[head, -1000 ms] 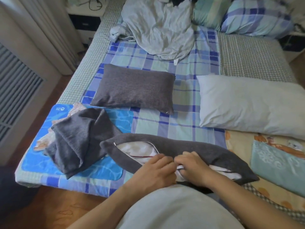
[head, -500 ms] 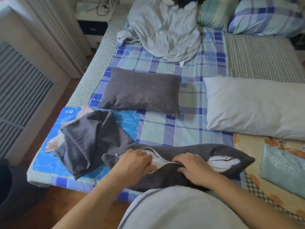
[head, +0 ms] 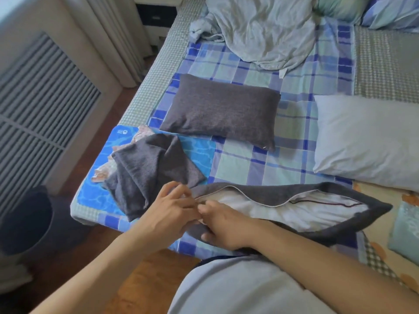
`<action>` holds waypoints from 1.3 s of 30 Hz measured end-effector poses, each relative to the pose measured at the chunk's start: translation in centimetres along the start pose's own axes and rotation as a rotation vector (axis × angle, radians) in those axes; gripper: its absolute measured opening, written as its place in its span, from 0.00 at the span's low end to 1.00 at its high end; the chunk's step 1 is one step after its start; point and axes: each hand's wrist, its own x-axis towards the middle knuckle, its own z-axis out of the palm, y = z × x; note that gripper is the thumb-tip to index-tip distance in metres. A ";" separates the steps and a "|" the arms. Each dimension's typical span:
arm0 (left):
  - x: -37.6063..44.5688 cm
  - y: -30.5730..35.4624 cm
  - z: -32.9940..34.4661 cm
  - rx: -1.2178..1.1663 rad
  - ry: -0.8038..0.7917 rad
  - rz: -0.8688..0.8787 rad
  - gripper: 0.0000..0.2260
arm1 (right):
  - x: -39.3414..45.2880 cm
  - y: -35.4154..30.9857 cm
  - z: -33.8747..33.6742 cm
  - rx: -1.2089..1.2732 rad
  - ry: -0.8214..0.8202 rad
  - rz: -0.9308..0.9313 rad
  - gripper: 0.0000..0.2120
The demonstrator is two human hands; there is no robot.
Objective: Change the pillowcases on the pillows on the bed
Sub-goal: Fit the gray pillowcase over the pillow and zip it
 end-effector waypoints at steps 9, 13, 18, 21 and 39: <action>-5.1 -2.2 4.4 -0.730 0.225 -0.468 0.16 | 1.3 -0.2 2.9 0.367 -0.137 0.234 0.20; -8.7 -3.8 5.9 -1.134 -0.020 -0.661 0.26 | 1.0 -1.4 1.8 0.822 -0.113 0.386 0.15; -4.9 -4.0 6.8 -1.064 -0.057 -0.499 0.30 | 4.1 -3.1 1.9 0.939 0.079 0.551 0.03; -5.1 -4.4 6.4 -1.236 -0.018 -0.547 0.29 | 4.8 -3.8 0.5 1.059 0.318 0.584 0.03; -7.1 -4.9 8.0 -0.999 0.039 -0.636 0.20 | 8.3 -5.9 0.9 1.510 0.233 0.847 0.09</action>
